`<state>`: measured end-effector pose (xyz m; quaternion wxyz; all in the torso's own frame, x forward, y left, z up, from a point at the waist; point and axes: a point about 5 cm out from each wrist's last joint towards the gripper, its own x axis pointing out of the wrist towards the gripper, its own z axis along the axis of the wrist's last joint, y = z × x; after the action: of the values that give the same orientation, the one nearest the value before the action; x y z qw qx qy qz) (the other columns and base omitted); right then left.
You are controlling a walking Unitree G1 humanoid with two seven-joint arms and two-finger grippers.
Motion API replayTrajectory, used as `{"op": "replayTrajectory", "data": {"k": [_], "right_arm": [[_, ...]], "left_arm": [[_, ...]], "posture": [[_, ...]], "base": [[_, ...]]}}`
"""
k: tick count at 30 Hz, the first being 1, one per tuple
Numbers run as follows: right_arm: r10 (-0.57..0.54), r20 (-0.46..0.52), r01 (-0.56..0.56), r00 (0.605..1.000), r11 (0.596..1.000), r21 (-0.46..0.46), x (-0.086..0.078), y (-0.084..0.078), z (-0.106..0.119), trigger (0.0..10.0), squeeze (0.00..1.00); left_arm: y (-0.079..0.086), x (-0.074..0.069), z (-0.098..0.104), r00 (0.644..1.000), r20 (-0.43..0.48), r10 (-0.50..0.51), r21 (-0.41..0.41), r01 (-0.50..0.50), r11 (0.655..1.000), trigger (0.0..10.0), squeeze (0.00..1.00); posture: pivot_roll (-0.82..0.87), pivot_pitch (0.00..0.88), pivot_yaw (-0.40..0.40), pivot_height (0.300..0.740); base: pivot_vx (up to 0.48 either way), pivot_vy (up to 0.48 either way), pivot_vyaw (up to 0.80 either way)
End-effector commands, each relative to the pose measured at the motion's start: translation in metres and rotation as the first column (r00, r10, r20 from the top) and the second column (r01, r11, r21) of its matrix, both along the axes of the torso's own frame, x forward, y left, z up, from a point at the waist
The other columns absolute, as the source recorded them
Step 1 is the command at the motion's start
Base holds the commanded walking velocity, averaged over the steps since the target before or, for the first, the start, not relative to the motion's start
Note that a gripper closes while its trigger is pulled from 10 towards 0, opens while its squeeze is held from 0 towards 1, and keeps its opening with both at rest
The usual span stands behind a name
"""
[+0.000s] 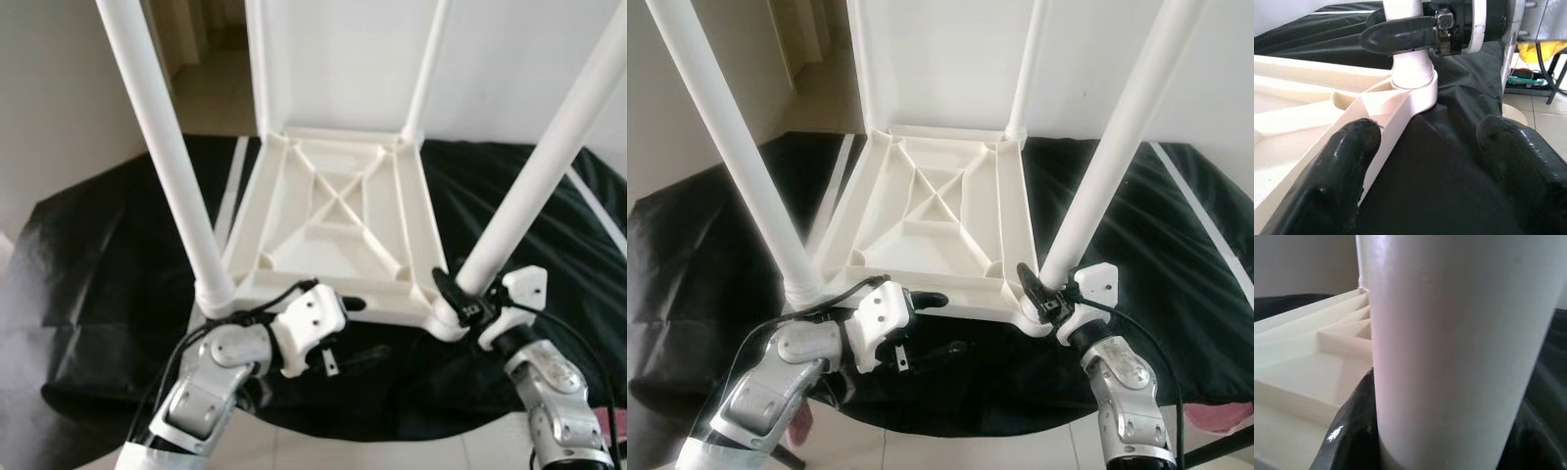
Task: Building children table
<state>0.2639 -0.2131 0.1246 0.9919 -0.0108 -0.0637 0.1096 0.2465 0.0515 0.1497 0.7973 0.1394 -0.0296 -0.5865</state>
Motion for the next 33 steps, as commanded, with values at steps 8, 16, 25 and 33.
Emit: {"op": "replayTrajectory", "data": {"k": [8, 16, 25, 33], "right_arm": [[-0.268, -0.124, 0.276, 0.955, 0.96, 0.051, -0.001, 0.004, -0.019, 10.0, 0.0], [-0.433, -0.163, 0.455, 0.886, 0.88, 0.137, 0.013, 0.038, -0.018, 10.0, 0.0], [-0.36, -0.143, 0.381, 0.922, 0.912, 0.155, 0.013, 0.049, -0.016, 10.0, 1.0], [-0.433, -0.086, 0.442, 0.897, 0.881, 0.167, 0.008, 0.029, -0.008, 10.0, 1.0]], "left_arm": [[-0.005, 0.002, 0.001, 1.0, -0.001, -0.004, -0.012, 0.004, 1.0, 10.0, 0.0], [-0.017, 0.011, 0.021, 0.997, 0.043, 0.068, -0.111, -0.063, 0.992, 10.0, 0.0], [-0.012, 0.019, 0.021, 0.991, 0.035, 0.132, -0.111, -0.127, 0.986, 10.0, 0.0], [-0.006, 0.013, 0.02, 0.994, 0.001, 0.109, -0.143, -0.108, 0.984, 10.0, 0.0]], "posture": [[-0.04, 0.049, 0.022, 0.74], [-0.02, 0.051, -0.02, 0.74], [-0.01, 0.054, -0.025, 0.74], [-0.01, 0.064, -0.012, 0.74]], "base": [[0.0, 0.0, 0.0], [0.0, 0.0, 0.0], [0.0, 0.0, 0.0], [0.0, 0.0, 0.0]]}}
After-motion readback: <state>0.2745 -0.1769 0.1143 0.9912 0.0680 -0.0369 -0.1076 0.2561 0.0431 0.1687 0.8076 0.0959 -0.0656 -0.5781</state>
